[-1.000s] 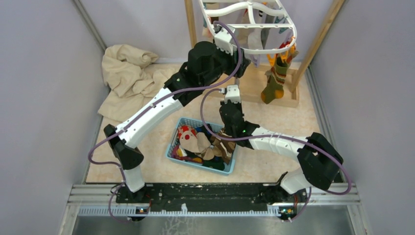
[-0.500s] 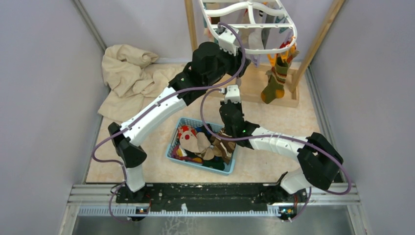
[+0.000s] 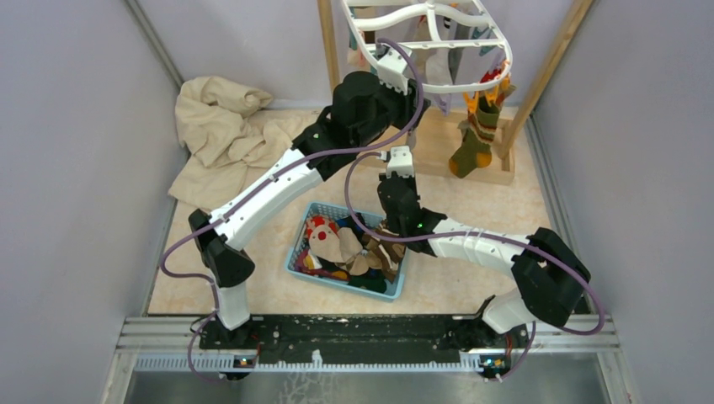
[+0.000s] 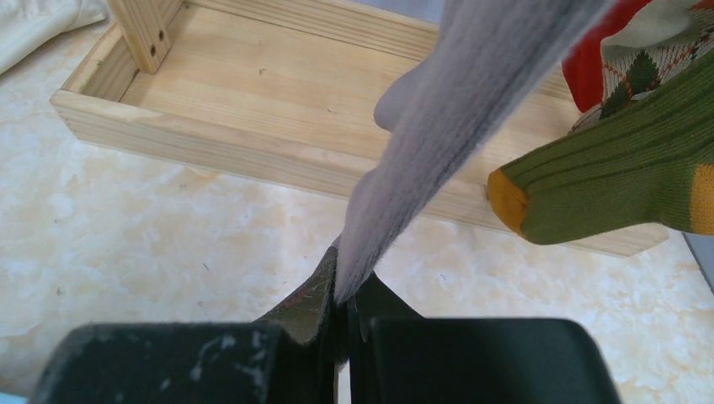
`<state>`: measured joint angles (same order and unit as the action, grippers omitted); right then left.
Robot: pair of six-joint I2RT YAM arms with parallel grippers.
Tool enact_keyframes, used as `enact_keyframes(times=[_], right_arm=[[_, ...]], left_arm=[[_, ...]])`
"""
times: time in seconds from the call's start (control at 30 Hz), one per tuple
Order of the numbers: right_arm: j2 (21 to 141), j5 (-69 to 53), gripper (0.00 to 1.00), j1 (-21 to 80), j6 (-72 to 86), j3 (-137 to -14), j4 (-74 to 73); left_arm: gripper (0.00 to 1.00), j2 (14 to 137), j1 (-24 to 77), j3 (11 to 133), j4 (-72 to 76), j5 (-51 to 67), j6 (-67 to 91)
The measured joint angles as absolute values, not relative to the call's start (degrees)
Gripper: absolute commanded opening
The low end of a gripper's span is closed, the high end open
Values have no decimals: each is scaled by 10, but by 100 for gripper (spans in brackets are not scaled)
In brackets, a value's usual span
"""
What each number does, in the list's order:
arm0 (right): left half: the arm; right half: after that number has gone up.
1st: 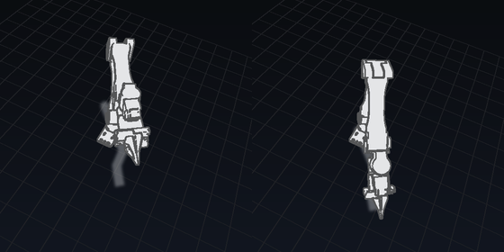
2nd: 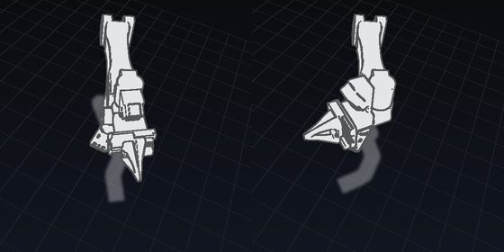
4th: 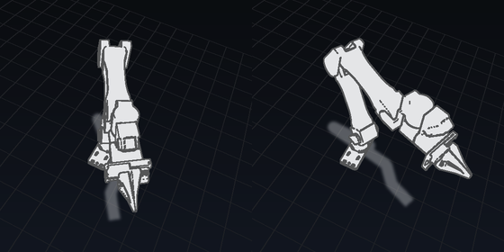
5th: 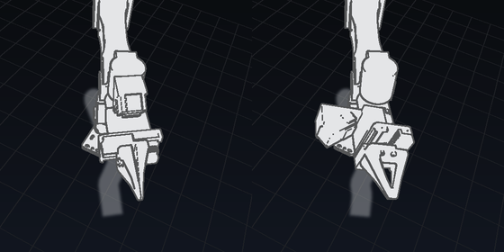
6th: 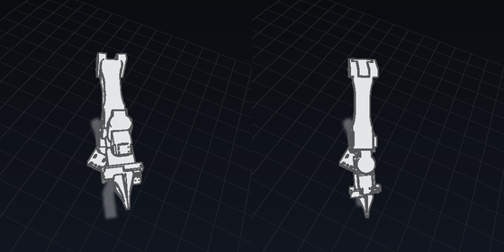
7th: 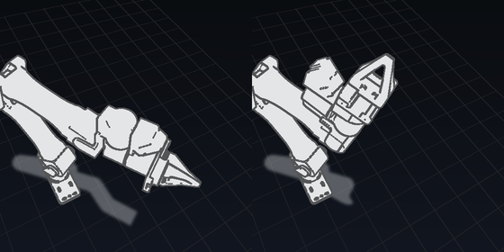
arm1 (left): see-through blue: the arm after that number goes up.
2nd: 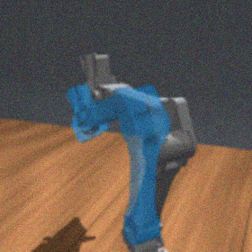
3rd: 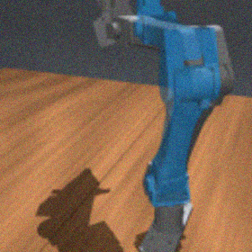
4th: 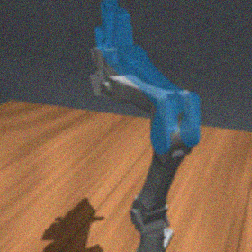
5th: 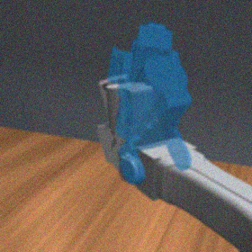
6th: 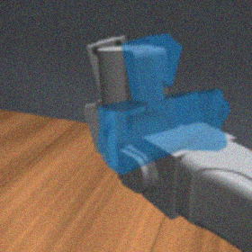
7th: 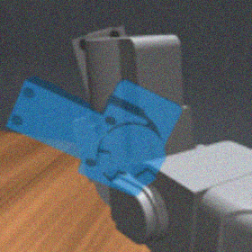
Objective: Remove the socks clipped to the hanger
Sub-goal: Remove the sock from the hanger.
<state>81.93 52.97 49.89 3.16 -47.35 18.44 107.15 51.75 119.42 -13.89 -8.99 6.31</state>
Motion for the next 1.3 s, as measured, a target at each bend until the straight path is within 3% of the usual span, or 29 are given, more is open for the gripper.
enact_keyframes(times=[0.2, 0.33, 0.9, 1.3], right_arm=[[819, 530, 0, 499, 32, -474, 184], [819, 529, 0, 499, 32, -474, 184], [776, 516, 0, 555, 10, -466, 172], [658, 397, 0, 599, 33, -466, 39]], left_arm=[[24, 1072, 517, 1194, -137, -90, 66], [20, 1072, 516, 1195, -137, -90, 67], [22, 1068, 514, 1198, -137, -90, 65], [37, 1014, 503, 1134, -123, -112, 58]])
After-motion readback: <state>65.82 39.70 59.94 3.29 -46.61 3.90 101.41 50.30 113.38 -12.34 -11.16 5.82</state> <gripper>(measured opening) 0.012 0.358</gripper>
